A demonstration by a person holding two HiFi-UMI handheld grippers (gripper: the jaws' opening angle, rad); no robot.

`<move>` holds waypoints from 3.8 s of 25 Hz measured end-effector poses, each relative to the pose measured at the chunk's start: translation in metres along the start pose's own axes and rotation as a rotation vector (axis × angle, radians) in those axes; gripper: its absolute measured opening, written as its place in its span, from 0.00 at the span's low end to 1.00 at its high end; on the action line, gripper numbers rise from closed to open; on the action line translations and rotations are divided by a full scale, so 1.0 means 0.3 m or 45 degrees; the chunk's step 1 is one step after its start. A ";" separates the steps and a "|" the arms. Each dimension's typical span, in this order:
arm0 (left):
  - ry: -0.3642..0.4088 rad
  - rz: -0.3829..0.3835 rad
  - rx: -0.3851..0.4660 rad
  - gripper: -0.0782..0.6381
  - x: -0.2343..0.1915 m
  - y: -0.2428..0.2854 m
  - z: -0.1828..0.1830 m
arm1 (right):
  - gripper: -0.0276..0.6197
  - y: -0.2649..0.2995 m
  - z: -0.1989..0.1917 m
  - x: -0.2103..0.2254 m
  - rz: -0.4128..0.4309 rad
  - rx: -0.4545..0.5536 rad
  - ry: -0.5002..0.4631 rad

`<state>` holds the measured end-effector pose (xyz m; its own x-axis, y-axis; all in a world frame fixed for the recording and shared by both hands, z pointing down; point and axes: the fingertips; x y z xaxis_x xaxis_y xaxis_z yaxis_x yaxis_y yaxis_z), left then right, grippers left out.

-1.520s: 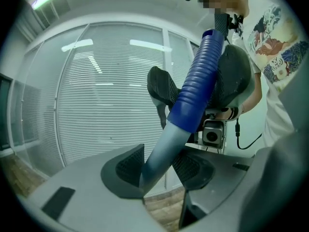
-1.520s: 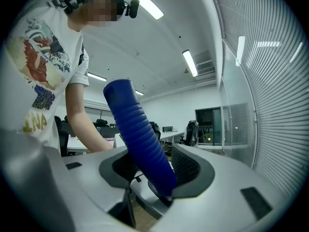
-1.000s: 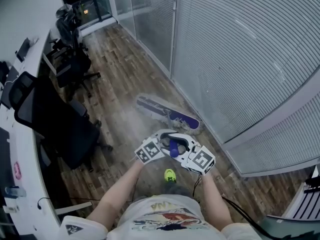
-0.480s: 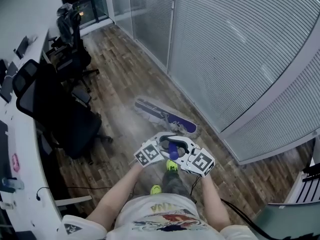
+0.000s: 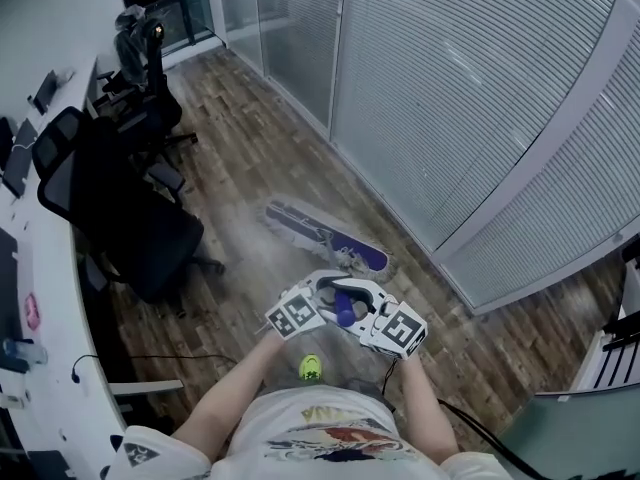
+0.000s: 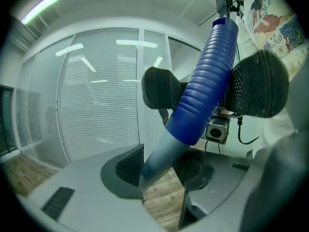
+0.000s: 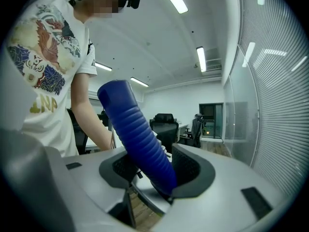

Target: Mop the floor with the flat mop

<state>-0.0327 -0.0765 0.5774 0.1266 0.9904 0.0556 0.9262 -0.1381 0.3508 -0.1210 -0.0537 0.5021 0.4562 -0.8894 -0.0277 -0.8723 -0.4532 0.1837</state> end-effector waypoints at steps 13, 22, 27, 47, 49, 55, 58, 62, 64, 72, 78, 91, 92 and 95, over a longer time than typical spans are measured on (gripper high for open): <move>-0.058 0.075 0.024 0.33 0.772 0.010 0.061 | 0.34 -0.477 -0.061 -0.628 0.059 0.042 -0.002; -0.081 0.110 0.037 0.33 1.237 0.007 0.090 | 0.34 -0.750 -0.104 -1.011 0.113 0.034 -0.057; -0.081 0.114 0.025 0.33 1.316 0.004 0.091 | 0.34 -0.793 -0.105 -1.078 0.114 0.034 -0.007; -0.022 0.124 0.143 0.32 0.950 0.077 0.221 | 0.34 -0.716 0.047 -0.692 0.103 0.186 0.026; -0.014 0.100 0.148 0.32 0.884 0.060 0.223 | 0.33 -0.665 0.087 -0.642 0.093 0.235 -0.029; -0.038 0.064 0.155 0.32 0.664 -0.036 0.194 | 0.33 -0.453 0.087 -0.528 0.165 0.062 -0.068; -0.052 0.067 0.149 0.32 0.535 -0.077 0.173 | 0.33 -0.340 0.110 -0.453 0.195 0.057 -0.080; -0.059 0.066 0.141 0.32 0.341 -0.127 0.147 | 0.33 -0.184 0.137 -0.330 0.216 0.039 -0.091; -0.067 0.069 0.134 0.32 0.255 -0.148 0.126 | 0.33 -0.111 0.141 -0.278 0.226 0.033 -0.098; -0.081 0.068 0.088 0.32 -0.053 -0.175 0.004 | 0.33 0.146 0.100 -0.079 0.235 0.031 -0.131; -0.087 0.100 0.070 0.32 -0.279 -0.100 -0.021 | 0.34 0.230 0.075 0.135 0.236 0.046 -0.172; -0.055 0.120 0.032 0.32 -0.825 0.236 0.029 | 0.34 0.262 0.032 0.771 0.254 0.117 -0.170; -0.050 0.117 0.026 0.32 -0.879 0.270 0.039 | 0.34 0.263 0.036 0.836 0.251 0.133 -0.169; -0.033 0.113 0.009 0.32 -1.026 0.373 0.061 | 0.34 0.263 0.026 1.018 0.245 0.138 -0.167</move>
<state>0.0384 -0.3967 0.5824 0.2176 0.9741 0.0619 0.9132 -0.2256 0.3393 -0.0517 -0.3616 0.5004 0.2598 -0.9567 -0.1311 -0.9578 -0.2726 0.0915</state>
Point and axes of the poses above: the fingertips, and each gripper's own axes: y forward along the fingers, x to its right, z out of its top, and after that the axes turned 3 degrees about -x, right-handed
